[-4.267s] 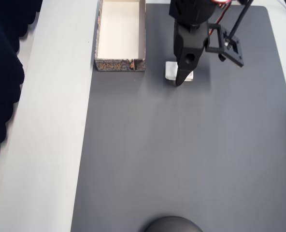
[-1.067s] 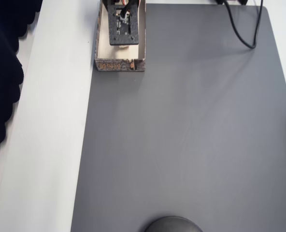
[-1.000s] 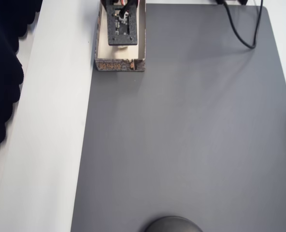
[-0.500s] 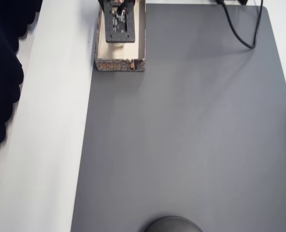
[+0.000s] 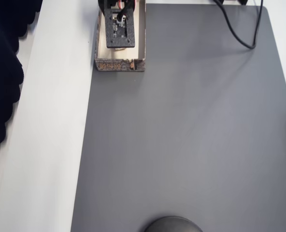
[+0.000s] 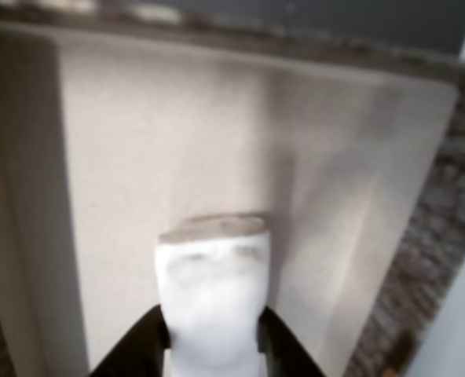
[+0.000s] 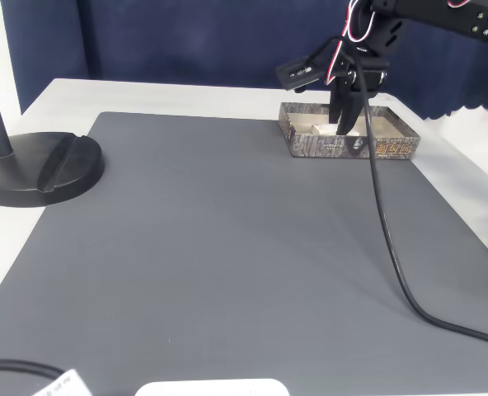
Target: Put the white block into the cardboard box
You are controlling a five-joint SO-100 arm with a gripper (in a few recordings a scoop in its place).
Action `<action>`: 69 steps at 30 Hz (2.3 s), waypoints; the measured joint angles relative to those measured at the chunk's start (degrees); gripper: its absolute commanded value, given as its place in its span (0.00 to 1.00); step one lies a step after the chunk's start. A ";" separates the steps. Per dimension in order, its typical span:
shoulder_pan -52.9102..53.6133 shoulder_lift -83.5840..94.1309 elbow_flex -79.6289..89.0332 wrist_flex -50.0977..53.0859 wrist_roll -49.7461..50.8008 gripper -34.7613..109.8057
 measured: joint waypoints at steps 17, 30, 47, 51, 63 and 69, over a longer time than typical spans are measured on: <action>0.00 0.00 0.00 -5.71 6.86 0.60; -0.88 16.96 6.06 -5.71 4.48 0.58; -11.87 55.11 43.86 -3.87 -16.35 0.33; -17.93 63.72 52.47 -0.09 -24.08 0.25; -46.05 83.41 74.18 -0.88 -54.32 0.23; -53.61 91.85 86.31 -8.61 -58.36 0.23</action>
